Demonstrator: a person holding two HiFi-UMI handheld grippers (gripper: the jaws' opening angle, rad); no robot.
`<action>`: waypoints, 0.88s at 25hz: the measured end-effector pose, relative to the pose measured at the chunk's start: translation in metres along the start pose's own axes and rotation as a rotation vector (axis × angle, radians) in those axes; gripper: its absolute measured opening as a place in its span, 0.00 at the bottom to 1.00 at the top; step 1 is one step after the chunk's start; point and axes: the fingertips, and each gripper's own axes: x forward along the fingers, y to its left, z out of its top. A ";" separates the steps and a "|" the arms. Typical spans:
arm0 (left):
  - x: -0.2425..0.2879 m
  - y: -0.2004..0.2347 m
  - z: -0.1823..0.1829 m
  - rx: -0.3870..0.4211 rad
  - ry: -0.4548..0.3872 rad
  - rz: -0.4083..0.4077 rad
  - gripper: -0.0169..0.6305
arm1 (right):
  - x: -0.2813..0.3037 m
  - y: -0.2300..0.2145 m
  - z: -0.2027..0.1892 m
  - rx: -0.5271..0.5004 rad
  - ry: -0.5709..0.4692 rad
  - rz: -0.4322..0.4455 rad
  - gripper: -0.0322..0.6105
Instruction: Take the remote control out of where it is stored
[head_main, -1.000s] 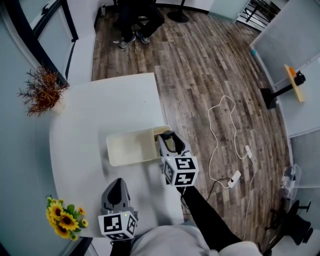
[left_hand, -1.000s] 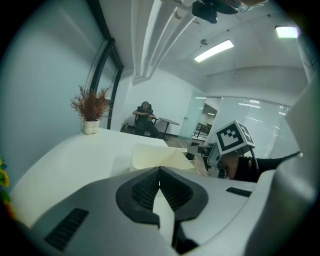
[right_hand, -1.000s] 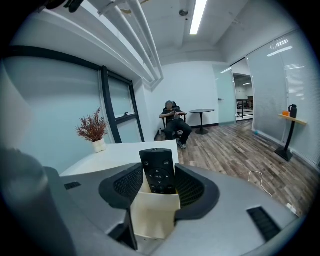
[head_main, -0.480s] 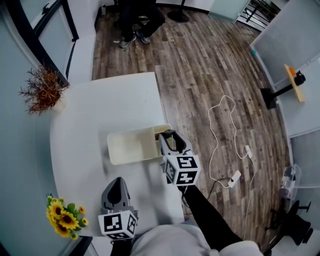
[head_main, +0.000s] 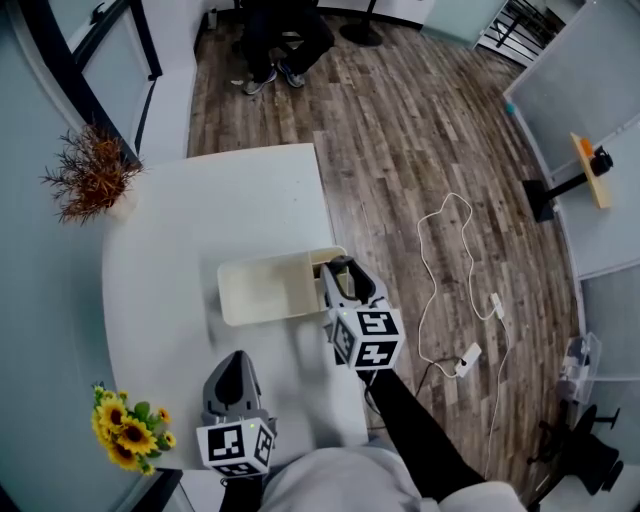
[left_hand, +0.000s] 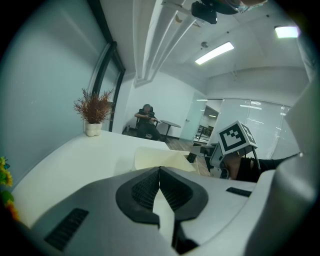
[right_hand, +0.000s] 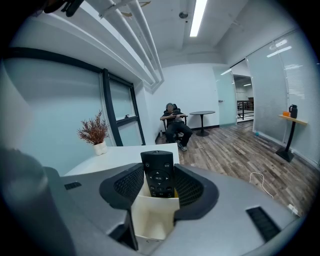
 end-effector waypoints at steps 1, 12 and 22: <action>0.000 0.000 0.000 0.000 -0.001 0.000 0.04 | 0.000 0.000 0.001 0.000 -0.003 0.001 0.34; -0.002 -0.004 0.003 -0.001 -0.016 -0.009 0.04 | -0.004 0.002 0.008 -0.017 -0.024 0.001 0.34; -0.004 -0.002 0.005 -0.003 -0.024 -0.003 0.04 | -0.005 0.003 0.011 0.000 -0.035 0.013 0.34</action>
